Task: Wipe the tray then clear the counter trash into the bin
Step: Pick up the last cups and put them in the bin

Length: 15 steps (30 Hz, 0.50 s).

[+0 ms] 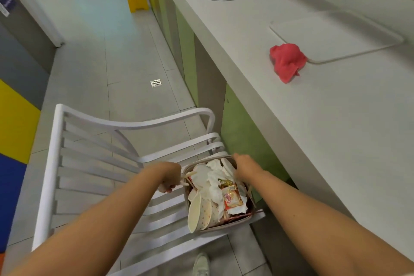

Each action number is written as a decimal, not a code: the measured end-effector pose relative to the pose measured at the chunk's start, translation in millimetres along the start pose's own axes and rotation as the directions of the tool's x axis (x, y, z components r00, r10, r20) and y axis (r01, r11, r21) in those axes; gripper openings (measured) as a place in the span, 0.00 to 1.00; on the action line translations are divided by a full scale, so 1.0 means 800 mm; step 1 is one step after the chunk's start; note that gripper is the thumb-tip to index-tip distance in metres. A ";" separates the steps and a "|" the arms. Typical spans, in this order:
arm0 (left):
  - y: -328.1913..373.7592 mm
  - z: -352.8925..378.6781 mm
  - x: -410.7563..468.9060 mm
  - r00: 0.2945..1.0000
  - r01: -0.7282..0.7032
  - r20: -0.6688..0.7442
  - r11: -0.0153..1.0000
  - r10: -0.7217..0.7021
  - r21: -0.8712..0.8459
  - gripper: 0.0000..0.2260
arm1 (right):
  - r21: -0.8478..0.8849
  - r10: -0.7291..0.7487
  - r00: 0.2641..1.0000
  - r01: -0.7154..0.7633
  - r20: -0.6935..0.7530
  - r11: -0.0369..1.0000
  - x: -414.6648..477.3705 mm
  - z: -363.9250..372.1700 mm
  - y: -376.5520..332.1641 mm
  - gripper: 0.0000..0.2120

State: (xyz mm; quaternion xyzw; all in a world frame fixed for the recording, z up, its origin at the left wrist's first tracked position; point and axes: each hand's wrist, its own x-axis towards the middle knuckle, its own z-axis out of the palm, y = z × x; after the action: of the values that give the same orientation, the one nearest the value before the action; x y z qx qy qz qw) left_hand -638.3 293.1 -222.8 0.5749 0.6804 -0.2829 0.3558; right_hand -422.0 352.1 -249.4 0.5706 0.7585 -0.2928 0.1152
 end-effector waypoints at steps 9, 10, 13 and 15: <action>0.016 0.018 0.017 0.944 0.258 0.305 0.858 -0.126 -0.444 0.12 | 0.026 0.008 1.000 -0.007 -0.003 1.000 -0.001 0.001 0.005 0.19; 0.019 0.019 0.017 0.932 0.275 0.343 0.847 -0.118 -0.454 0.12 | 0.027 0.007 1.000 -0.007 -0.006 1.000 -0.002 -0.001 0.005 0.18; 0.024 0.021 0.022 0.899 0.319 0.421 0.834 -0.118 -0.449 0.12 | 0.033 0.011 1.000 -0.010 -0.009 0.999 -0.004 -0.006 0.006 0.14; 0.027 0.020 0.026 0.887 0.341 0.439 0.842 -0.142 -0.418 0.12 | 0.033 0.013 1.000 -0.013 -0.011 0.999 -0.006 -0.010 0.007 0.14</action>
State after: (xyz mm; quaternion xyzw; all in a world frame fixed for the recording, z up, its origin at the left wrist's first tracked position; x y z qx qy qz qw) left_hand -616.5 296.1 -248.3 0.3066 0.7123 -0.2562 0.5771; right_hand -414.1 354.1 -242.4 0.5790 0.7506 -0.3013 0.1031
